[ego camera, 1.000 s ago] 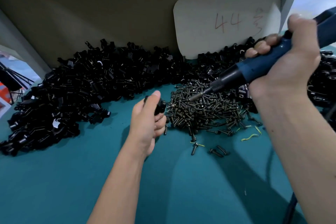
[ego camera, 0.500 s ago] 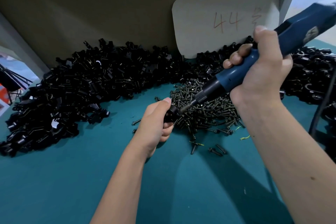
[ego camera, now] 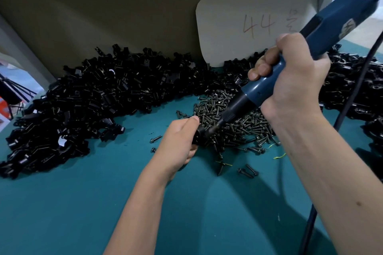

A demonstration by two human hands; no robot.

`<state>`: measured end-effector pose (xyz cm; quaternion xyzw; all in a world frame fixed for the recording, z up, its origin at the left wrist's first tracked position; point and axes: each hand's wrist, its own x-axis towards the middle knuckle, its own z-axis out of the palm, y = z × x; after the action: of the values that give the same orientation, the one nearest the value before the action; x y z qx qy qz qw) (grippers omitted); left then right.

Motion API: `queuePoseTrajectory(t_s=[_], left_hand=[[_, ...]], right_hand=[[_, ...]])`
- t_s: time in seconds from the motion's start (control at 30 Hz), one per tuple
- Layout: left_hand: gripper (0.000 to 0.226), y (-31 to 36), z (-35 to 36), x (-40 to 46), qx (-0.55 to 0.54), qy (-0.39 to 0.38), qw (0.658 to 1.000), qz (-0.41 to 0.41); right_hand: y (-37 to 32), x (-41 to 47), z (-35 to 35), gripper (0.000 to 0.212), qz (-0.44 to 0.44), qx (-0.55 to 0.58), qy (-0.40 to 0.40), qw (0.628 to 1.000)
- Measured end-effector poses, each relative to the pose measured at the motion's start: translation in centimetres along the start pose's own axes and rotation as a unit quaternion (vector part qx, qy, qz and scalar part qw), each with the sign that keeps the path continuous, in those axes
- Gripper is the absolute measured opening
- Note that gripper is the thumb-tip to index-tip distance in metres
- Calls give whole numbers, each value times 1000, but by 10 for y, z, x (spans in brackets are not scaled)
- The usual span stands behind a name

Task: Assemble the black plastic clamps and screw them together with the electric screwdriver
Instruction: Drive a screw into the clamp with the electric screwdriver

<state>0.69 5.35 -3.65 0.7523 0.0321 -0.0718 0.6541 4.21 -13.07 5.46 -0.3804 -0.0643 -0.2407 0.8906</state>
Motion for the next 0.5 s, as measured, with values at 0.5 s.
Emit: queuePoseTrajectory(t_s=[0.5], left_hand=[[44, 11, -5, -2, -402, 18, 914, -50]], right_hand=[[28, 11, -35, 73, 270, -304, -76, 910]])
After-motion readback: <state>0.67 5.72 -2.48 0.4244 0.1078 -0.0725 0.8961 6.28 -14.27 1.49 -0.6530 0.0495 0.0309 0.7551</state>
